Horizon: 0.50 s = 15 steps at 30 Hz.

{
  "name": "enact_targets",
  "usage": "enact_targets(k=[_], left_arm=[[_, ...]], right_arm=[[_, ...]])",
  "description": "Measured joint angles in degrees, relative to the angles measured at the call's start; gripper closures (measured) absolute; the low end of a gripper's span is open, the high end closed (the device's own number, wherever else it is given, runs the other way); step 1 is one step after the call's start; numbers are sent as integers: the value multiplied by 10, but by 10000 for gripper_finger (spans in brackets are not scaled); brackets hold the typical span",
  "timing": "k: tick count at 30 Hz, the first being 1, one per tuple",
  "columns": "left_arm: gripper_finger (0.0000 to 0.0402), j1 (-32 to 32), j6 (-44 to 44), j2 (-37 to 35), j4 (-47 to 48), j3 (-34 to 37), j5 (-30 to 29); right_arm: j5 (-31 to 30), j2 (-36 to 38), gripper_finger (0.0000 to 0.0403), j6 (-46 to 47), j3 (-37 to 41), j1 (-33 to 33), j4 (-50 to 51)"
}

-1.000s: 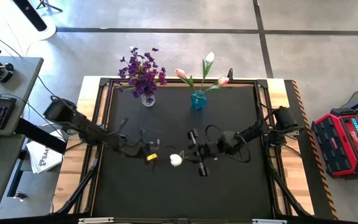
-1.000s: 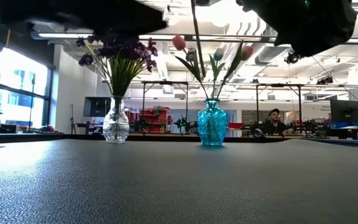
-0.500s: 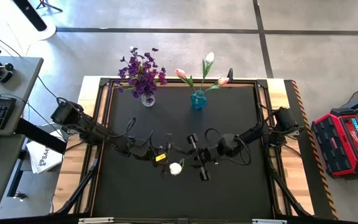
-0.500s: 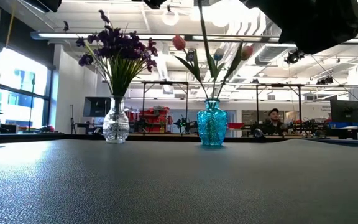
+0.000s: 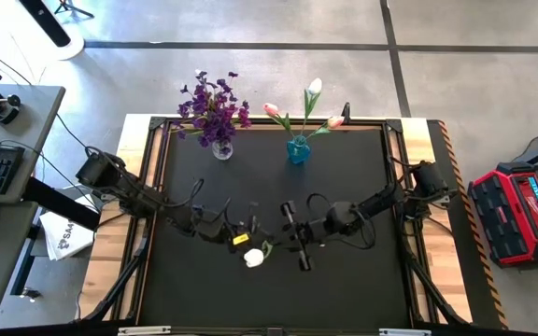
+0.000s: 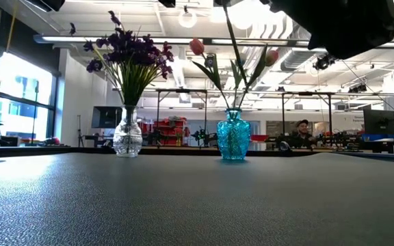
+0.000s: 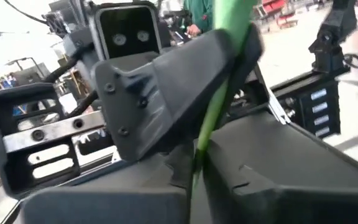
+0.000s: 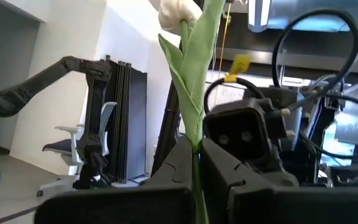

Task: Sort flowers into vase by color
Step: Put the white flower into the blue vase

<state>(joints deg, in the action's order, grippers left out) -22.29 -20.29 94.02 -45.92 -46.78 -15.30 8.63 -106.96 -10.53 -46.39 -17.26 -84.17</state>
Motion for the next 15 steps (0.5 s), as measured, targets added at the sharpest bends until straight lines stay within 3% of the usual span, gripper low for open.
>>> enact_targets(k=[3, 6, 11, 15], left_arm=[[395, -5, -5, 0, 16, 0, -18], [392, -8, -3, 0, 37, 0, -51], [399, -5, 31, -2, 86, 0, -122], [399, 11, 53, -3, 99, -1, -123]], right_arm=[[-24, 1, 402, 0, 0, -3, 24], [-88, 21, 389, -8, 0, -13, 100], [-261, 95, 328, -14, 0, -42, 330], [-344, 151, 273, -4, 0, -67, 450]])
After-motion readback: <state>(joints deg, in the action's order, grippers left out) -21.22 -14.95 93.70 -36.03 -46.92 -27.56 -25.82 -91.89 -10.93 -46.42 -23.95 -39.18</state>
